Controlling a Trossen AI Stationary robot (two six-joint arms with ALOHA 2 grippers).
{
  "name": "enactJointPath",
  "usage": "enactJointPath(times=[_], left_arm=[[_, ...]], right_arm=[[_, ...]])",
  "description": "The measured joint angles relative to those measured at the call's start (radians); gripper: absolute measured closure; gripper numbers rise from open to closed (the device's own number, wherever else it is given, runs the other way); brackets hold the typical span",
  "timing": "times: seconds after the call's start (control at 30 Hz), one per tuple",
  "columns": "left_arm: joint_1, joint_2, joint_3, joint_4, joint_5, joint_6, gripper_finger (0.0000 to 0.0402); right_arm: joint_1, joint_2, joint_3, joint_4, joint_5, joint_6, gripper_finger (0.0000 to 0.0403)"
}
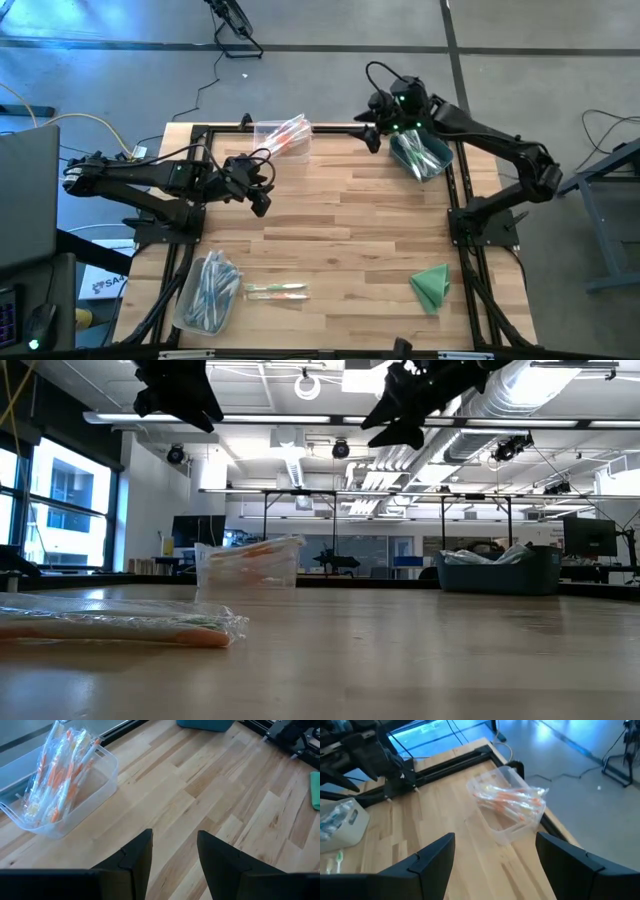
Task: Pick & Place Toothbrushes
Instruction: Put the green toothbrush into the blue bin
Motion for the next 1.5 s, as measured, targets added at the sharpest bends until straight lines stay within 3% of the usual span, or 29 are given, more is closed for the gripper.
enactJointPath(times=[0.57,1.0,1.5], left_arm=[[0.000,0.000,0.000,0.003,-0.003,0.000,0.0249],[0.000,0.000,0.000,0.004,-0.005,0.000,0.0249],[0.000,-0.001,0.001,0.054,-0.004,0.000,0.0249]], right_arm=[[0.018,-0.056,0.000,-0.092,0.000,-0.021,0.0133],[0.116,-0.181,0.000,-0.077,0.166,-0.023,0.0133],[0.134,-0.201,0.000,-0.165,0.164,-0.019,0.0133]])
